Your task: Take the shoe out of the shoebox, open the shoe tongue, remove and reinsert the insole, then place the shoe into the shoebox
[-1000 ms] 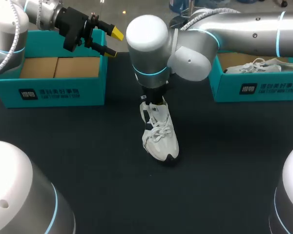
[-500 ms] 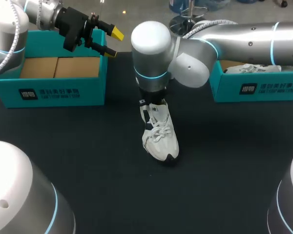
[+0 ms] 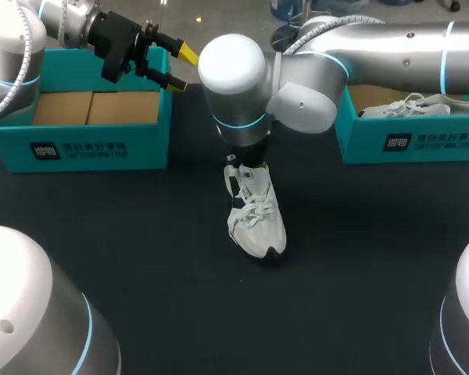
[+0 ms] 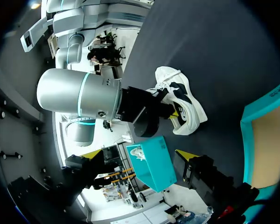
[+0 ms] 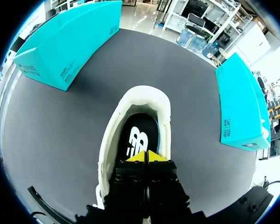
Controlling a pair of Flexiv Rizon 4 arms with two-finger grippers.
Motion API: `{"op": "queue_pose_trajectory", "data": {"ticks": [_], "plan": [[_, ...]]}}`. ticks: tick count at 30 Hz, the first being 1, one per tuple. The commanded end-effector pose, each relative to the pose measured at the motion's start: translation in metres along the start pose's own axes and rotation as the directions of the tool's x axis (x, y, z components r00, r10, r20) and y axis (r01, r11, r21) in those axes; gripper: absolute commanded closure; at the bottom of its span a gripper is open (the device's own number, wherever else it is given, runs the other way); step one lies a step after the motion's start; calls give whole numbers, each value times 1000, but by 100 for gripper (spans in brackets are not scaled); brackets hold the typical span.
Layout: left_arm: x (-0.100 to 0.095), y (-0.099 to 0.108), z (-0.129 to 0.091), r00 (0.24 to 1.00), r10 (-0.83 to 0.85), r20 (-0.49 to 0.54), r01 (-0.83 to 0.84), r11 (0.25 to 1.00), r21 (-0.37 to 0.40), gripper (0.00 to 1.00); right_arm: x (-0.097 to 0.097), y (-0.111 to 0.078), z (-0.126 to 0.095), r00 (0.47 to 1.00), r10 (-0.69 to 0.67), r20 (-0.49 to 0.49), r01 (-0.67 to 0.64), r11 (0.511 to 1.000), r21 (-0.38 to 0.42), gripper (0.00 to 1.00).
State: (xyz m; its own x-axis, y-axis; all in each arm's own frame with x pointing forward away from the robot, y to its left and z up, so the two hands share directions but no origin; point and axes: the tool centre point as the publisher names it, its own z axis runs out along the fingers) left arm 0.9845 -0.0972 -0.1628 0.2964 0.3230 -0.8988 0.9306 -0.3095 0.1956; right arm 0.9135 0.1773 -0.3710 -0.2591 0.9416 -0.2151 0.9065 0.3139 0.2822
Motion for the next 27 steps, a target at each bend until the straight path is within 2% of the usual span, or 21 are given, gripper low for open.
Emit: {"op": "queue_pose_trajectory", "data": {"ticks": [1,9,17,21,27], "plan": [[0,0,0,1000,1,-1,-1,1000,2,0,-1,2,13,1000,1,-21,-1,1000,-12,100],[0,0,0,1000,1,-1,-1,1000,2,0,6,17,37,998,-26,-50,24,999,-33,100],[0,0,0,1000,1,-1,-1,1000,2,0,20,11,52,994,-32,-107,32,999,-3,100],[0,0,0,1000,1,-1,-1,1000,2,0,22,7,47,994,-36,-107,36,999,-3,100],[0,0,0,1000,1,-1,-1,1000,2,0,12,7,28,997,-29,-72,27,999,-23,100]]}}
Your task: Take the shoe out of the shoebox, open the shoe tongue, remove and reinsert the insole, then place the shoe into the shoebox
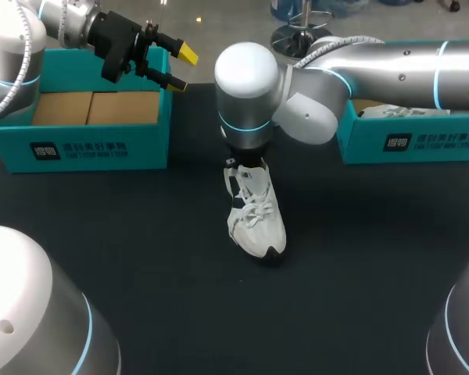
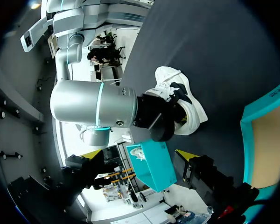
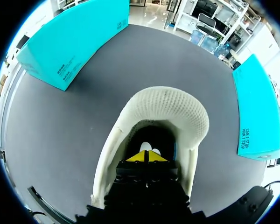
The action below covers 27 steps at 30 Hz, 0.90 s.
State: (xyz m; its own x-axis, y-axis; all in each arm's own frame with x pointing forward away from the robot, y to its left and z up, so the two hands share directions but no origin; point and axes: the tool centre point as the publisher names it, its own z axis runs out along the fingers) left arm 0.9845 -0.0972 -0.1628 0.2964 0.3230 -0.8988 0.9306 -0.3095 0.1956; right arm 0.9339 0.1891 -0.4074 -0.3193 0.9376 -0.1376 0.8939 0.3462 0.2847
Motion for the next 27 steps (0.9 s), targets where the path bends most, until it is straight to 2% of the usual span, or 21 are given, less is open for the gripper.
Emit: {"op": "queue_pose_trajectory", "data": {"ticks": [1,6,13,15,16,25,27], "plan": [[0,0,0,1000,1,-1,-1,1000,2,0,-2,-4,-15,1000,5,21,-5,1000,-14,100],[0,0,0,1000,1,-1,-1,1000,2,0,-5,-8,-28,999,26,-23,-25,999,34,100],[0,0,0,1000,1,-1,-1,1000,2,0,-5,-10,-47,995,74,-61,-71,996,60,100],[0,0,0,1000,1,-1,-1,1000,2,0,-5,-9,-51,989,106,-107,-94,989,112,100],[0,0,0,1000,1,-1,-1,1000,2,0,-5,-10,-52,981,130,-141,-106,980,167,100],[0,0,0,1000,1,-1,-1,1000,2,0,-2,-11,-64,969,172,-177,-122,956,265,100],[0,0,0,1000,1,-1,-1,1000,2,0,-2,-12,-66,967,189,-170,-128,940,316,100]]}}
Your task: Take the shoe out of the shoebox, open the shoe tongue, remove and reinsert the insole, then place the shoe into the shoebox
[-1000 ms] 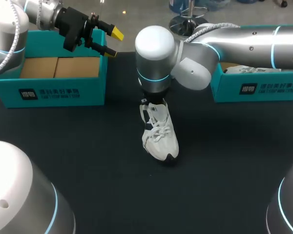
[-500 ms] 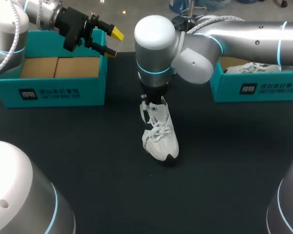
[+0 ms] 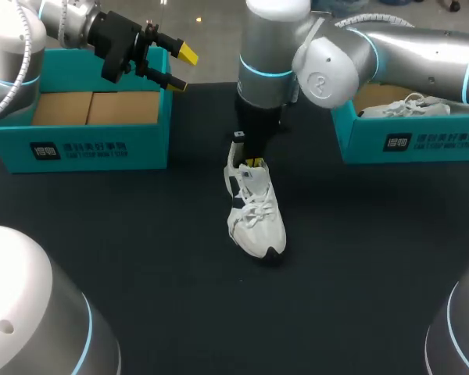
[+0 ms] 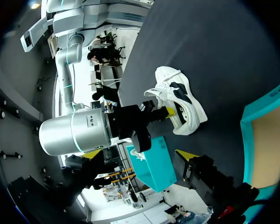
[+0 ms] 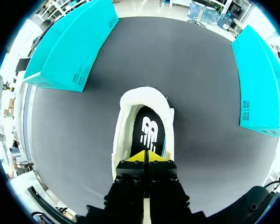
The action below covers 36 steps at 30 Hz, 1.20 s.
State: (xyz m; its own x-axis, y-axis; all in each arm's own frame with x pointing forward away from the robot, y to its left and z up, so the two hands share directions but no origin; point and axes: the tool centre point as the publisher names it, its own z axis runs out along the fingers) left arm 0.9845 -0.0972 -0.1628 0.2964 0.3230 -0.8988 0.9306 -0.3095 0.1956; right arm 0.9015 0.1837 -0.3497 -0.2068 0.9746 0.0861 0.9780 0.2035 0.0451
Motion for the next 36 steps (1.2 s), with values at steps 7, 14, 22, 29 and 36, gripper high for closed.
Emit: {"op": "queue_pose_trajectory", "data": {"ticks": [7,14,22,29,36], "plan": [[0,0,0,1000,1,-1,-1,1000,2,0,3,0,-7,999,34,9,-35,996,85,100],[0,0,0,1000,1,-1,-1,1000,2,0,3,0,-7,999,34,9,-35,996,85,100],[0,0,0,1000,1,-1,-1,1000,2,0,6,0,-9,992,-9,130,-16,981,192,100],[0,0,0,1000,1,-1,-1,1000,2,0,11,-3,-7,988,0,157,-35,975,220,100],[0,0,0,1000,1,-1,-1,1000,2,0,14,-15,-9,986,41,165,-79,970,228,100]]}}
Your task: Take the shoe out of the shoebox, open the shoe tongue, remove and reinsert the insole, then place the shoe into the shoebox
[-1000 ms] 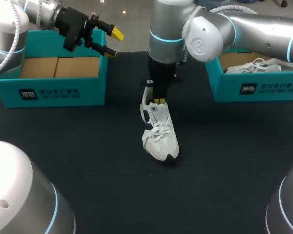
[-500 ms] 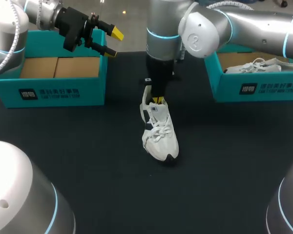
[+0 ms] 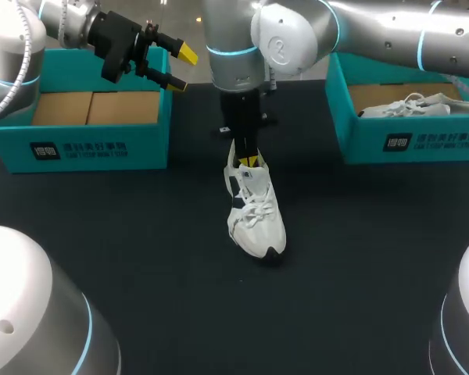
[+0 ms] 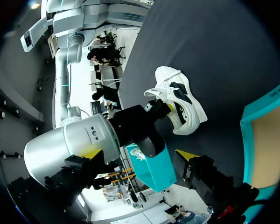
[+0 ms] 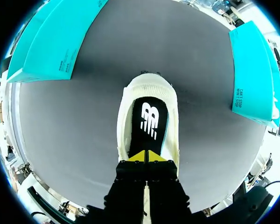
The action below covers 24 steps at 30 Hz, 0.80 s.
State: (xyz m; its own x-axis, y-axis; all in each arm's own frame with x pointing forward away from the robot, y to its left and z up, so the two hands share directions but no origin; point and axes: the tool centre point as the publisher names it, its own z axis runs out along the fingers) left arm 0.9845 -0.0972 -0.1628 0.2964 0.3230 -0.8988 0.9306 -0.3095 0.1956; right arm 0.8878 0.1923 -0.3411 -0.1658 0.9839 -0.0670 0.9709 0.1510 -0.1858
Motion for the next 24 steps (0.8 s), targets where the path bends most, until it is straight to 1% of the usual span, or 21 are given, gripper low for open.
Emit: {"op": "queue_pose_trajectory", "data": {"ticks": [1,6,10,16,17,18,19,20,21,22,24], "plan": [[0,0,0,1000,1,-1,-1,1000,2,0,1,-6,0,1000,17,5,-17,1000,11,100],[0,0,0,1000,1,-1,-1,1000,2,0,-2,-16,0,999,47,10,-47,999,24,100],[0,0,0,1000,1,-1,-1,1000,2,0,-4,-18,-1,999,52,9,-53,998,33,100],[0,0,0,1000,1,-1,-1,1000,2,0,-3,-21,-1,999,42,1,-42,997,60,100],[0,0,0,1000,1,-1,-1,1000,2,0,-2,-21,-1,999,38,-4,-38,997,64,93],[0,0,0,1000,1,-1,-1,1000,2,0,-2,-21,0,999,35,-8,-34,997,67,71],[0,0,0,1000,1,-1,-1,1000,2,0,-2,-21,1,999,36,-11,-35,997,70,53],[0,0,0,1000,1,-1,-1,1000,2,0,-2,-21,2,999,35,-14,-34,997,71,29],[0,0,0,1000,1,-1,-1,1000,2,0,-2,-21,3,999,35,-17,-33,997,71,11],[0,0,0,1000,1,-1,-1,1000,2,0,-2,-21,3,999,35,-19,-34,997,72,0],[0,0,0,1000,1,-1,-1,1000,2,0,-2,-21,4,999,34,-23,-32,997,74,0]]}}
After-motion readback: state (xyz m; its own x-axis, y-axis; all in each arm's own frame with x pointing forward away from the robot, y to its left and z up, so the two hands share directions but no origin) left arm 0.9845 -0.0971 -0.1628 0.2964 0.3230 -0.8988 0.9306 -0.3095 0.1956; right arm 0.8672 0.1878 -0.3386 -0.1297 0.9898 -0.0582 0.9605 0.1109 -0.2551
